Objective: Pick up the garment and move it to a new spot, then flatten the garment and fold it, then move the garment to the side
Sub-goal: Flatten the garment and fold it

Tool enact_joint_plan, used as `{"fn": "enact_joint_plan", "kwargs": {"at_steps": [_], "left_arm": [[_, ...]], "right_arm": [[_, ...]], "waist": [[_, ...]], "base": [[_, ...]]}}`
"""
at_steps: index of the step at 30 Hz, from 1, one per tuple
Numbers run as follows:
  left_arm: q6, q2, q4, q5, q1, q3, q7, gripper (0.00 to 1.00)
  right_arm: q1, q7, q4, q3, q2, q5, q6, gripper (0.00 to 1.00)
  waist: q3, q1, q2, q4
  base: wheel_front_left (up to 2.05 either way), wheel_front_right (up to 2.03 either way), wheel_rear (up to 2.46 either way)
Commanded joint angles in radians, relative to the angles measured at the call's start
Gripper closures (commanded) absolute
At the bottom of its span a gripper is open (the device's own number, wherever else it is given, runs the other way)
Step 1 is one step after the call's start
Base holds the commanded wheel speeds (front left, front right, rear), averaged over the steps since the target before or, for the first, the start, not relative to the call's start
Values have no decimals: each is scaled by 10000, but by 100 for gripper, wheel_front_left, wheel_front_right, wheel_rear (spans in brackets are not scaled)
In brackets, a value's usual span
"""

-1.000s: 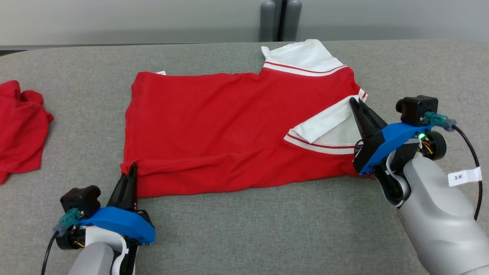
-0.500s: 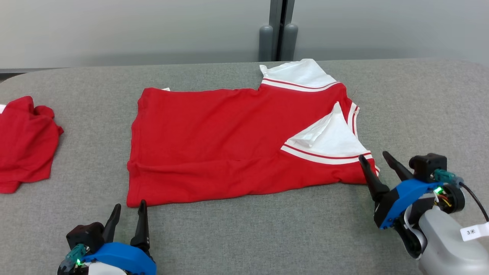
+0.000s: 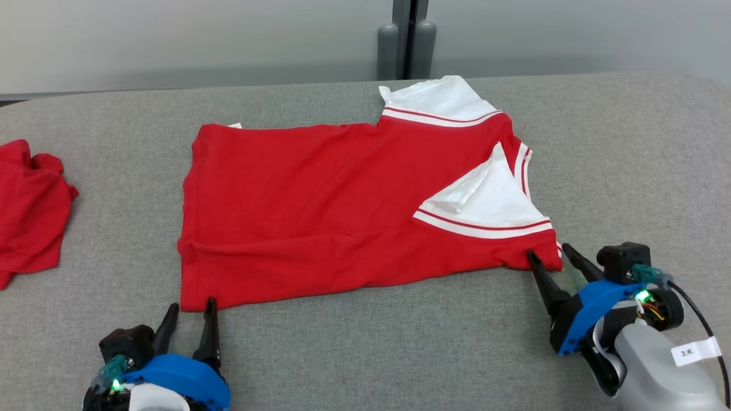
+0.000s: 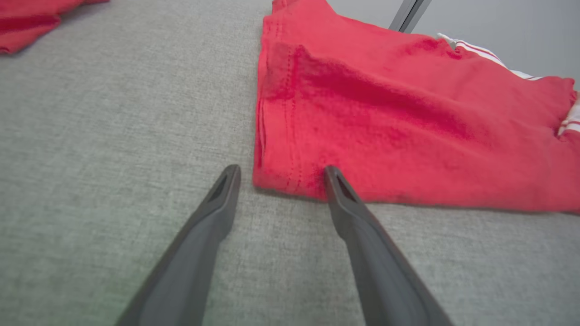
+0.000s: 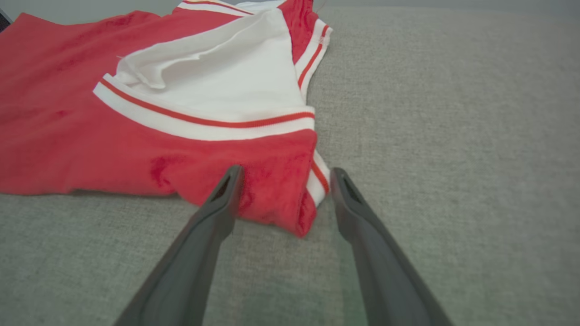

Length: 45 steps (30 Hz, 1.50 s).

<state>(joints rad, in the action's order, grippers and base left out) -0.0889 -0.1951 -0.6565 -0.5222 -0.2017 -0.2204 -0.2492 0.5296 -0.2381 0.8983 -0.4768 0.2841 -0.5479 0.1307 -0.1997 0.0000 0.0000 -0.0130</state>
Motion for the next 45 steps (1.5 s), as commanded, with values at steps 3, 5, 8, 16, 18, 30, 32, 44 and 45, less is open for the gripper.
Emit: {"fn": "enact_joint_plan", "kwargs": {"at_steps": [3, 5, 8, 16, 18, 30, 32, 44, 45], "left_arm": [[-121, 29, -510, -126, -463, -82, -9, 29], [-166, 98, -723, -130, -619, -133, -33, 88], [-246, 144, -884, -212, -750, -102, -75, 100], [-344, 213, -525, -275, -220, 79, -167, 100], [-340, 236, -146, -225, 134, 244, -167, 100], [210, 337, 1875, 12, 2710, 590, -172, 100], [311, 304, 2132, 30, 2995, 550, -93, 100], [688, 183, 2899, 131, 3321, 494, 159, 0], [710, 203, 2958, 158, 3263, 525, 108, 0]], "right_arm": [[176, 1, 331, 72, -246, -169, 3, 0], [190, -17, 462, 50, -397, -257, 3, 100], [158, -90, 449, 15, -530, -418, 3, 100], [-652, -266, -240, 383, -411, -930, 3, 100], [-1129, -272, -635, 538, -319, -1037, 3, 100], [-5050, 140, -3681, 2021, 154, -899, 3, 100], [-5601, 451, -4330, 2300, 22, -736, 3, 100], [-6868, 2083, -6752, 3597, -850, 1050, 3, 0], [-6788, 2069, -6864, 3673, -911, 1197, 3, 0]], "waist": [[-135, 0, 0, 36], [-157, 0, 0, 51], [-83, 0, 0, 56], [581, 0, 0, 125], [822, 0, 0, 129], [1594, 0, 0, 67], [1605, 0, 0, 36], [1433, 0, 0, 8], [1437, 0, 0, 7]], "base": [[0, 0, 0], [0, 0, 0], [0, 0, 0], [0, 0, 0], [0, 0, 0], [0, 0, 0], [0, 0, 0], [0, 0, 0], [0, 0, 0]]}}
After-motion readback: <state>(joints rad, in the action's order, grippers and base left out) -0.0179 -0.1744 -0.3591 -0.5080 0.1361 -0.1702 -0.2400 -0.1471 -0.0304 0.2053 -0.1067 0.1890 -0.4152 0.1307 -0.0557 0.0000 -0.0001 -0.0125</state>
